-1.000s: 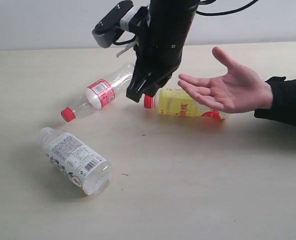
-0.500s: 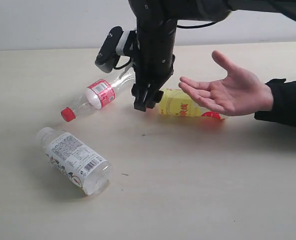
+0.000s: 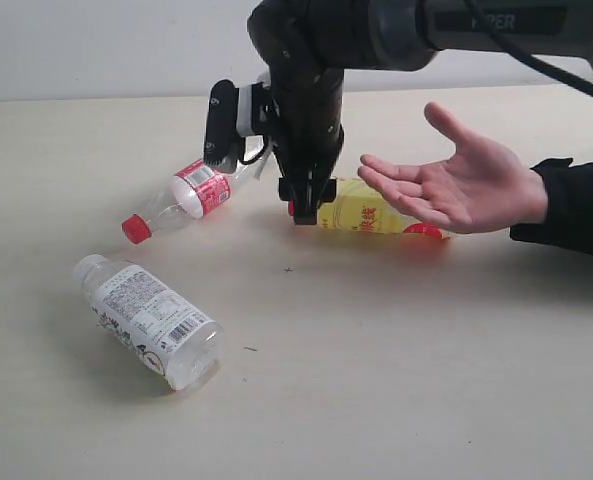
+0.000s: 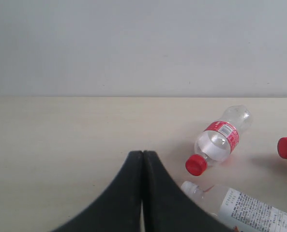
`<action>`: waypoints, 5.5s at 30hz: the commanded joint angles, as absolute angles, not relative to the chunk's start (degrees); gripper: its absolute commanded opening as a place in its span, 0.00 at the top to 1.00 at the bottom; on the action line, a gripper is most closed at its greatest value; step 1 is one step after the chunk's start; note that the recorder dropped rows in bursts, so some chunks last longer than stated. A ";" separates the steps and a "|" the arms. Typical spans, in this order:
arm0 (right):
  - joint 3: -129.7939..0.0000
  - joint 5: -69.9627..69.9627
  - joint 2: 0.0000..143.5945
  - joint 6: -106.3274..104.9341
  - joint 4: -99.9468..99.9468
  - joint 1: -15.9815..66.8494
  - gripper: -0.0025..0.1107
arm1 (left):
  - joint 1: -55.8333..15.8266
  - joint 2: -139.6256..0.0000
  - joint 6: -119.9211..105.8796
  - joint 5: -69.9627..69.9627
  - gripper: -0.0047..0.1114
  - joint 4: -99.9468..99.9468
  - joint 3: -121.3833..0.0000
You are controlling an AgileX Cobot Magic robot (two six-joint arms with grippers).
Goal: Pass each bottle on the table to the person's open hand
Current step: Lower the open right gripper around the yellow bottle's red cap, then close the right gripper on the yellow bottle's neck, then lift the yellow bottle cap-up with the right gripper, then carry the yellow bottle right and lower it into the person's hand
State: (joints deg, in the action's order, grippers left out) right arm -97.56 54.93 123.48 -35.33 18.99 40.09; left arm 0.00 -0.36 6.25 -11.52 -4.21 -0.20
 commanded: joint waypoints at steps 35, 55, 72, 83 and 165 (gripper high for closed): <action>-98.12 51.76 130.23 -27.46 32.02 40.18 0.34 | 0.00 0.00 6.28 -11.38 0.96 -4.36 0.00; -98.12 51.24 134.02 -17.53 41.04 40.18 0.30 | 0.00 0.00 6.28 -11.38 0.96 -4.36 0.00; -98.23 50.87 132.06 -17.71 40.53 40.29 0.98 | 0.00 0.00 6.28 -11.38 0.96 -4.36 0.00; -98.23 47.48 126.74 -17.15 35.59 40.29 0.98 | 0.00 0.00 6.28 -11.38 0.96 -4.36 0.00; -88.31 69.96 90.04 5.64 3.33 28.05 0.98 | 0.00 0.00 6.28 -11.38 0.96 -4.36 0.00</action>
